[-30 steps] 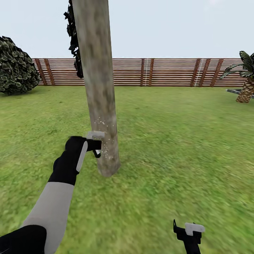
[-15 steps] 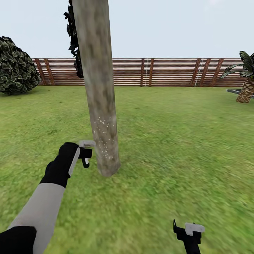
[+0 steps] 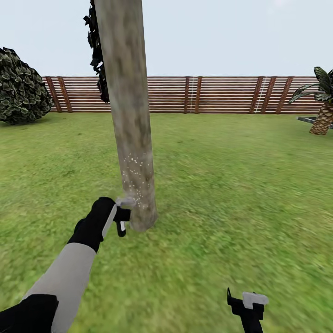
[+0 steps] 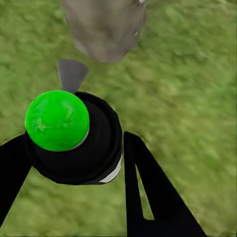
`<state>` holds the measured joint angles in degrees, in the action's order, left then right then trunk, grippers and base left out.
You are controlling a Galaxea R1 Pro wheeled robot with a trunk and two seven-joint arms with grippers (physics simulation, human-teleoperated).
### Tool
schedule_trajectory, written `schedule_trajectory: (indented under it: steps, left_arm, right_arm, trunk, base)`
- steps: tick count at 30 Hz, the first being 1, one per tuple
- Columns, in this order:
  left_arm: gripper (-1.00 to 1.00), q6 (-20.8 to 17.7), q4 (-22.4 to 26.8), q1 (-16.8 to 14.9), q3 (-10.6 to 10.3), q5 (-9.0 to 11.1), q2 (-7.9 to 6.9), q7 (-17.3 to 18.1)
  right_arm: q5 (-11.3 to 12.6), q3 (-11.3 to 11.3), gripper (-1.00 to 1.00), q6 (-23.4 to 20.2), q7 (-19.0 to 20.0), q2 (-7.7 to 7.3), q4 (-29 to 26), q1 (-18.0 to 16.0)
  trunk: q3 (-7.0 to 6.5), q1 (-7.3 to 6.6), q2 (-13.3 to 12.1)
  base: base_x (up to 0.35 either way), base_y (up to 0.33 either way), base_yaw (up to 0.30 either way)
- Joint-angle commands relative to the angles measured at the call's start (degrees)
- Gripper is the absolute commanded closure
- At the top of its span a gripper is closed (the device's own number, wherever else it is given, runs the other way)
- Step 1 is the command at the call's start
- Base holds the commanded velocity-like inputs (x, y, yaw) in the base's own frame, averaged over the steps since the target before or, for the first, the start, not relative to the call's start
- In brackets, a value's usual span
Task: In the garden, pick up the pesticide atomizer on the floor and spray pesticide onto both trees until each tree trunk is fully covered.
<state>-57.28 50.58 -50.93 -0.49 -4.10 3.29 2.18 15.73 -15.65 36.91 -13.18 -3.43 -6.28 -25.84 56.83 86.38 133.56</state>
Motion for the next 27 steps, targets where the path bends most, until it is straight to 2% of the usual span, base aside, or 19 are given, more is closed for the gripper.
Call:
schedule_trajectory:
  steps: [1, 2, 3, 5, 9, 13, 22, 23, 27]
  left_arm:
    - [1.0, 0.27, -1.28, 0.01, 0.01, 0.51, -0.9, 0.01]
    - [1.0, 1.32, -3.12, 0.03, 0.06, 0.53, -2.1, 0.01]
    - [1.0, 4.04, -6.15, 0.04, 0.1, 0.48, -3.53, -0.09]
    - [1.0, 8.16, -11.12, 0.04, 0.13, 0.4, -4.46, -0.35]
    - [1.0, 10.22, -14.19, 0.04, 0.08, 0.57, -4.09, -0.74]
    - [1.0, 10.24, -14.57, 0.04, 0.12, 0.61, -4.01, -0.85]
    - [1.0, 10.23, -13.87, 0.04, 0.19, 0.59, -4.04, -0.86]
    - [1.0, 13.03, -14.55, 0.86, 0.17, 0.73, -3.97, -0.86]
    - [1.0, 18.6, -14.69, 3.15, 0.17, 0.9, -3.91, -0.92]
  right_arm:
    - [0.0, -0.01, -1.0, 0.0, 0.0, 0.0, 0.0, 0.0]
    - [-0.02, -0.01, -1.0, 0.0, 0.0, -0.03, 0.0, 0.0]
    - [-0.12, -0.04, -1.0, 0.0, 0.04, -0.06, 0.02, 0.0]
    - [-0.23, -0.08, -1.0, 0.0, 0.08, -0.08, 0.03, 0.0]
    - [-0.32, -0.16, -1.0, -0.04, 0.09, -0.08, -0.01, 0.0]
    - [-0.35, -0.17, -1.0, -0.08, 0.09, -0.08, -0.04, 0.0]
    - [-0.35, -0.17, -1.0, -0.09, 0.09, -0.08, 0.04, 0.0]
    - [-0.35, -0.17, -1.0, -0.09, 0.09, -0.08, 0.04, 0.04]
    - [-0.33, -0.17, -1.0, -0.09, 0.09, -0.08, 0.28, 0.28]
  trunk:
    - [0.0, 0.0, 0.0]
    - [0.0, 0.0, 0.0]
    - [0.0, 0.0, 0.0]
    - [0.0, 0.0, 0.0]
    - [0.0, 0.0, 0.0]
    - [0.0, 0.0, 0.0]
    - [0.0, 0.0, 0.0]
    - [0.0, 0.0, 0.0]
    - [0.0, 0.0, 0.0]
  base:
    - [0.0, 0.0, 0.0]
    - [0.0, 0.0, 0.0]
    - [0.0, 0.0, 0.0]
    - [0.0, 0.0, 0.0]
    - [0.0, 0.0, 0.0]
    - [0.034, 0.0, 0.0]
    - [0.304, 0.077, 0.0]
    - [0.028, 0.012, 0.0]
    - [0.008, 0.003, 0.0]
